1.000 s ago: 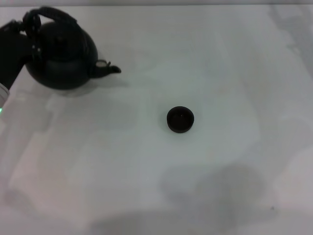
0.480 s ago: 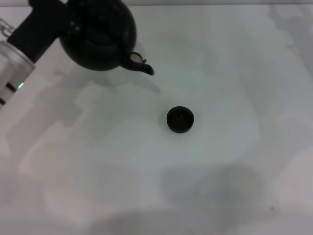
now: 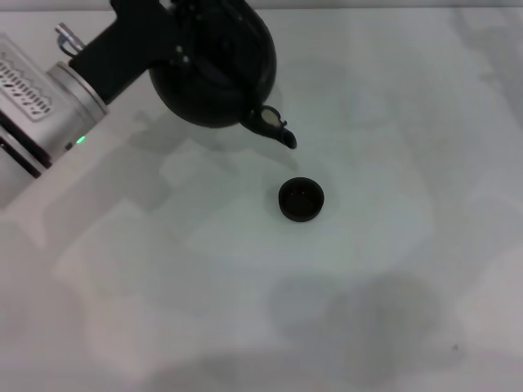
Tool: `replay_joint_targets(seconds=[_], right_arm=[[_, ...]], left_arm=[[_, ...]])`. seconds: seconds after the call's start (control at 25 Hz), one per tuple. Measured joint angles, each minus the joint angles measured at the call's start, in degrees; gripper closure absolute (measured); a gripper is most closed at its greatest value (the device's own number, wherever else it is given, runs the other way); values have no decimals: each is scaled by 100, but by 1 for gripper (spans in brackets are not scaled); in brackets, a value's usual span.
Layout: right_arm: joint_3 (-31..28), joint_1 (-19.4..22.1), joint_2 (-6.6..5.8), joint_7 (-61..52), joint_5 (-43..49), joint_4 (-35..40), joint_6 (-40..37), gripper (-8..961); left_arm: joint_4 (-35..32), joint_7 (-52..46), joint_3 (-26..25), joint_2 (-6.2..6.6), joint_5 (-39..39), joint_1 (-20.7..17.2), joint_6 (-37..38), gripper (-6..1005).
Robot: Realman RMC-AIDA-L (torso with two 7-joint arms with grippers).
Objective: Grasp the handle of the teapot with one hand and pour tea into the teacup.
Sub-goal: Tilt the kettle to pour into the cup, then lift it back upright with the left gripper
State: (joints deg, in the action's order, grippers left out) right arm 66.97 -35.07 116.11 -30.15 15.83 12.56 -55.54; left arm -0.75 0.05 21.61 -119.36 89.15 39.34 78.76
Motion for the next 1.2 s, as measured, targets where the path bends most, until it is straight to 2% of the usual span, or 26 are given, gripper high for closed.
replay_joint_targets(seconds=[0.32, 0.72, 1.2], right_arm=[[0, 0, 5, -12, -170, 9, 4, 105], [0, -8, -27, -18, -573, 10, 25, 105], [-155, -9, -36, 22, -599, 29, 27, 106]], left_arm=[[188, 456, 71, -6, 44, 122, -384, 890], [191, 474, 127, -8, 50, 274, -558, 892], [174, 505, 222, -8, 289, 326, -705, 895]])
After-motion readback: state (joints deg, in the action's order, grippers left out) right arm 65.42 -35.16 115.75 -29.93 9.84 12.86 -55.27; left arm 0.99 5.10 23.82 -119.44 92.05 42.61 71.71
